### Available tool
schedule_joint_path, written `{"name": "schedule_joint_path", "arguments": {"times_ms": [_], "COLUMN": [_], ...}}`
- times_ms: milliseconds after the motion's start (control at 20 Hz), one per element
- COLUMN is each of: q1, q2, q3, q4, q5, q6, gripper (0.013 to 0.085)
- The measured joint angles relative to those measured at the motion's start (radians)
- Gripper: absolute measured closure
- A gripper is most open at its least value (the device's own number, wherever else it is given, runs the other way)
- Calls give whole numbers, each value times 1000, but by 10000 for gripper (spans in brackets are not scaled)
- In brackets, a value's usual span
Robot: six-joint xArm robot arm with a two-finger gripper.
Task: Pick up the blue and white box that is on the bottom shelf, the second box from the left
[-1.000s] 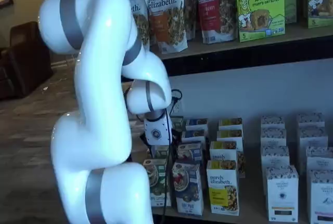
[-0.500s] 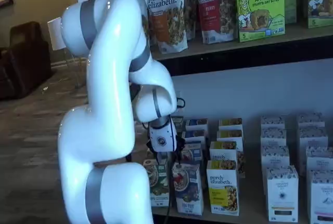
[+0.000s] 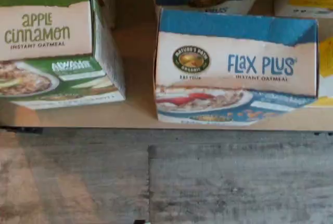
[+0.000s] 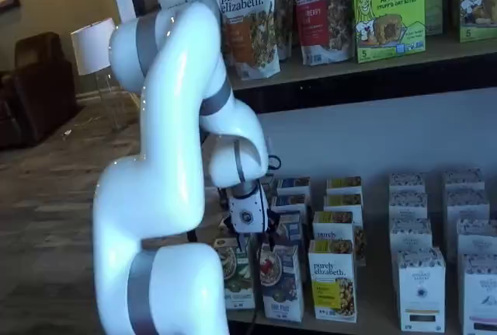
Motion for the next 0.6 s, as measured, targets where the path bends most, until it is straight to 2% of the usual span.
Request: {"name": "schedule_joint_path", "arguments": {"times_ms": [200,400,600], "q1": [-14,-33,-44], "q2": [71,131,180], "q3": [-82,-162,-226], "q4": [-11,26,43], "q5": [13,29,40], "q6": [-4,-57,-85], "gripper": [130,130,130]}}
